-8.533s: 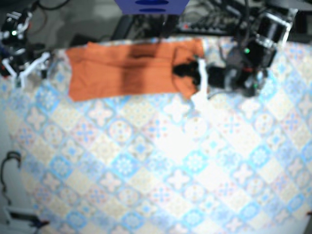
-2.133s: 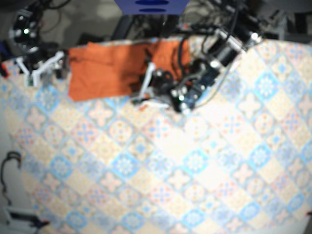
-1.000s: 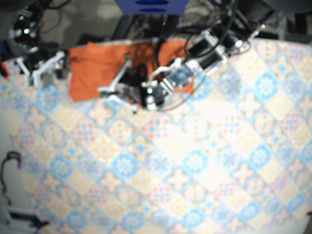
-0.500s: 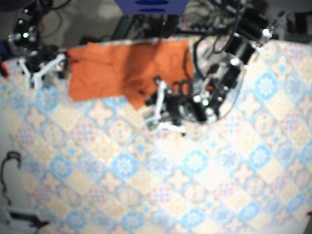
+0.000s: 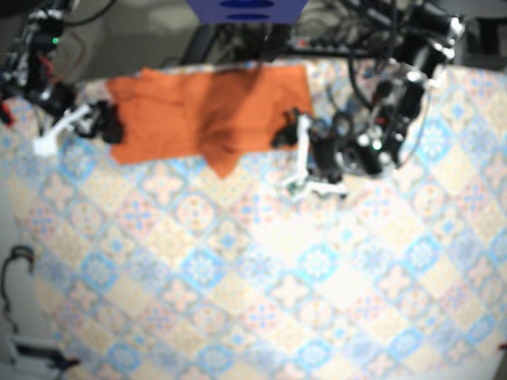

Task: Fold the T-shirt properly
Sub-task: 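Grasp the opposite end of the orange strip with the right gripper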

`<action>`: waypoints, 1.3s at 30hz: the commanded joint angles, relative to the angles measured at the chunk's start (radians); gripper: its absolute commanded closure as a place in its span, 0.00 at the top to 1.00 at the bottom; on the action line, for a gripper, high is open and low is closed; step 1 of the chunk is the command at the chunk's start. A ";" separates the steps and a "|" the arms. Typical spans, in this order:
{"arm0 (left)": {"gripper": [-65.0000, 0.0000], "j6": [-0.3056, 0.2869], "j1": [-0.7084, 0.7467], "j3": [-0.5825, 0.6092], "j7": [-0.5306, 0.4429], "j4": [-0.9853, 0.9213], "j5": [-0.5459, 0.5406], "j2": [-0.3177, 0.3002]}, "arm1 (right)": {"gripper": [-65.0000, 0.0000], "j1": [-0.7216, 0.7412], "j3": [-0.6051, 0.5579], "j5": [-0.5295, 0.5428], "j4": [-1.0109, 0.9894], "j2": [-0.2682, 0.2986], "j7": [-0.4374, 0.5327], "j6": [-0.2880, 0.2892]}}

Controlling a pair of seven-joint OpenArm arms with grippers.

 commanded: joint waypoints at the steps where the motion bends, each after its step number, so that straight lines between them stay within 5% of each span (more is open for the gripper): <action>1: 0.68 -0.001 -0.001 -0.014 -0.018 0.032 -0.017 -0.003 | 0.90 0.008 0.009 0.034 -0.022 0.023 0.001 0.006; 13: 0.68 -0.001 0.082 -0.040 -0.016 0.103 -0.013 -0.003 | 0.90 0.022 0.007 0.053 -0.199 0.025 -0.010 0.006; 27: 0.68 -0.001 0.092 -0.042 -0.016 0.114 -0.017 -0.044 | 0.90 0.020 0.001 -0.135 -0.188 -0.017 -0.010 0.006; 39: 0.68 -0.001 0.092 -0.042 -0.018 0.114 -0.017 -0.046 | 0.90 0.020 -0.227 -0.135 -0.162 -0.017 0.043 0.005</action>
